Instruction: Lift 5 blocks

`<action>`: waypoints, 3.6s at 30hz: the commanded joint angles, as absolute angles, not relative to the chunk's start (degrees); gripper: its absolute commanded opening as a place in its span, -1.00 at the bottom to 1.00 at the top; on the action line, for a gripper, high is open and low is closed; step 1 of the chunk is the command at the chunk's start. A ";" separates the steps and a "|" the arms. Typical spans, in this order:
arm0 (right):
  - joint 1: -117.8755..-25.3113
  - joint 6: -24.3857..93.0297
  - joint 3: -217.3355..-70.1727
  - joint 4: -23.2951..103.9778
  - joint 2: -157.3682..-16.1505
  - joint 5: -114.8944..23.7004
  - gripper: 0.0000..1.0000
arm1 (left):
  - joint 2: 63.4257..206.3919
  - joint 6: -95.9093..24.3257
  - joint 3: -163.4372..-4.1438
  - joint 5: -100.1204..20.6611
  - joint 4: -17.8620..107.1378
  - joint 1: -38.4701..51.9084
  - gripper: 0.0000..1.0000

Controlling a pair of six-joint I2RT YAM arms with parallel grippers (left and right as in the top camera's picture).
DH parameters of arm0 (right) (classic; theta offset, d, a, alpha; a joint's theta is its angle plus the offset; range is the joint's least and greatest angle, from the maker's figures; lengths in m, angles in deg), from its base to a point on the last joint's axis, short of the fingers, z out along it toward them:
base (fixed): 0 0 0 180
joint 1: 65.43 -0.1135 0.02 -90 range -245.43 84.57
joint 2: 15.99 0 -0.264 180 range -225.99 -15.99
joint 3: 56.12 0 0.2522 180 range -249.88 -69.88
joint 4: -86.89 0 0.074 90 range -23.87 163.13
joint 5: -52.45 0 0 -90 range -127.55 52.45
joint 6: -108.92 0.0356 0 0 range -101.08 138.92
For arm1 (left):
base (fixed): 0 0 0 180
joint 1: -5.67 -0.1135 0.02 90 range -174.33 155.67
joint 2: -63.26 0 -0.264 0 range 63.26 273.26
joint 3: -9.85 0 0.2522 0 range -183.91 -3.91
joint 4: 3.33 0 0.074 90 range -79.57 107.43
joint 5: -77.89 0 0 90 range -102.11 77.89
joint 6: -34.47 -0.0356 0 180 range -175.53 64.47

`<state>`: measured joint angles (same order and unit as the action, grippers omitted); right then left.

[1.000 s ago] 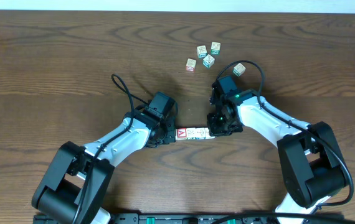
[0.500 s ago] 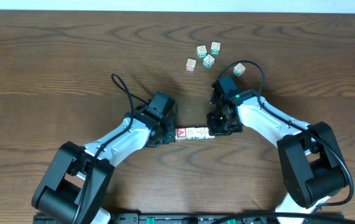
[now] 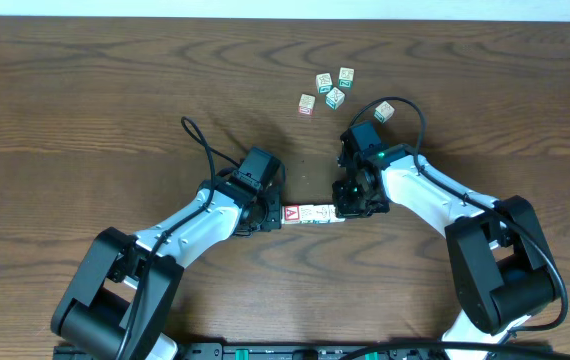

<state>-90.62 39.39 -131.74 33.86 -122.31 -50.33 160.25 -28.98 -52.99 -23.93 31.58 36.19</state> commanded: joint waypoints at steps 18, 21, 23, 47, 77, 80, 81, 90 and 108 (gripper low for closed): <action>-94.25 39.72 -133.62 34.58 -117.02 -68.16 -0.98 | 156.03 -31.08 -54.41 -40.19 27.43 40.04 -0.85; -94.25 39.70 -133.62 34.32 -116.34 -67.77 -0.98 | 156.03 -31.08 -54.41 -40.19 27.43 40.04 -0.86; -94.25 39.70 -133.62 34.32 -116.28 -67.77 -0.97 | 156.03 -31.06 -54.41 -40.17 27.43 40.04 -0.86; -94.25 39.90 -136.68 31.74 -116.26 -67.38 -0.97 | 154.39 -31.06 -54.41 -40.19 27.43 40.04 -0.86; -94.25 39.48 -139.24 28.40 -113.70 -66.04 -0.97 | 149.98 -31.04 -54.44 -39.99 27.45 40.13 -0.85; -94.25 39.48 -139.37 28.29 -113.59 -66.04 -0.97 | 149.98 -31.02 -54.44 -39.99 27.45 40.15 -0.86; -94.25 39.48 -139.37 28.27 -113.59 -66.04 -0.97 | 149.94 -31.02 -54.44 -39.99 27.45 40.15 -0.86; -94.36 39.48 -139.61 27.81 -113.59 -66.07 -0.98 | 148.69 -31.02 -54.44 -39.99 27.45 40.15 -0.85; -94.40 39.48 -142.04 25.51 -113.57 -66.07 -0.97 | 146.29 -31.02 -54.44 -39.99 27.47 40.15 -0.85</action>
<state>-90.62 39.33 -138.85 23.52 -115.03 -45.52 148.56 -29.88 -52.16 -24.10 31.21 36.22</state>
